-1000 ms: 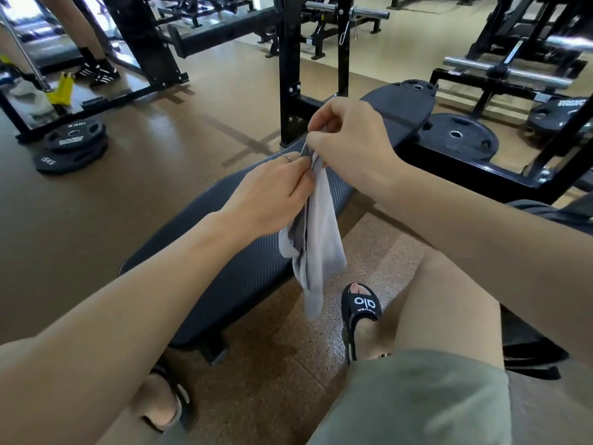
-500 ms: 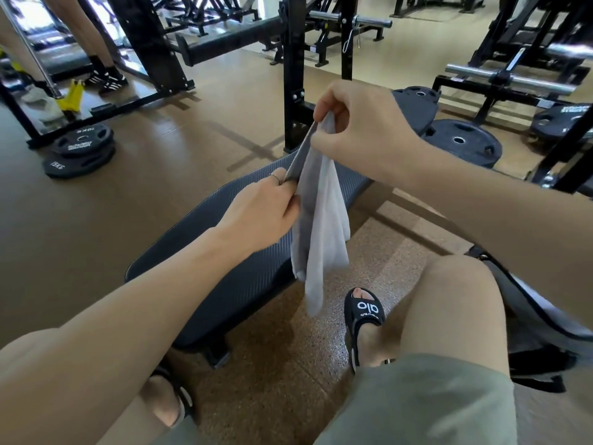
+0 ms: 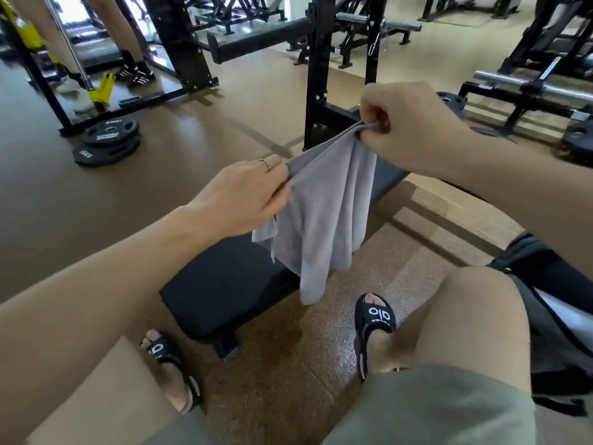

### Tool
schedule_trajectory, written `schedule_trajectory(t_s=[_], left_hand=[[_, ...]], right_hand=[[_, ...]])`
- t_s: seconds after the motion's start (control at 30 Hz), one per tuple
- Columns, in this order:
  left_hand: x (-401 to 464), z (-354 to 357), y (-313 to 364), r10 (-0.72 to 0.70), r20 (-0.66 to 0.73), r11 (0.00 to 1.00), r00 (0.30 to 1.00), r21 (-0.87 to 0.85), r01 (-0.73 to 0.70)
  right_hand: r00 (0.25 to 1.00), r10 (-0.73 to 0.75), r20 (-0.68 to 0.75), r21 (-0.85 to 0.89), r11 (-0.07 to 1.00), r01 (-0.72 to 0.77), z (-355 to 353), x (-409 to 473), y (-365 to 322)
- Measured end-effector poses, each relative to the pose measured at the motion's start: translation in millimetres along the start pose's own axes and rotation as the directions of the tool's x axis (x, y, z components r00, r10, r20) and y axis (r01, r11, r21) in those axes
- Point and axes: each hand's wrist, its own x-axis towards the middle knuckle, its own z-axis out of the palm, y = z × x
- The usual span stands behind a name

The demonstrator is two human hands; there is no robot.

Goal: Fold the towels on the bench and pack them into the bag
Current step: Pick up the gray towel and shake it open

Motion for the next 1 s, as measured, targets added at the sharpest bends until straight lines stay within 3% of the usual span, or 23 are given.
schedule_trajectory(t_s=[0.23,0.53,0.77,1.0], left_hand=[[-11.9,32.1,20.6,-0.214,0.040,0.937,0.976,-0.276,0.216],[-5.2,65.3,39.6,-0.336,0.037,0.827,0.941,-0.466,0.314],[5.5,81.1,45.3,-0.486,0.068,0.744,0.871,-0.490,0.454],[23.1,70.5,46.0,-0.508,-0.015,0.754,0.861,-0.492,0.436]], right_hand=[[0.989,0.050,-0.138,0.171,0.985,-0.026,5.5,19.5,-20.5],[0.981,0.058,-0.188,0.213,0.977,-0.017,-1.0,24.0,-27.7],[0.982,0.079,-0.174,0.219,0.975,-0.039,4.3,28.0,-23.6],[0.972,0.123,-0.202,0.304,0.951,-0.057,10.6,22.7,-33.4]])
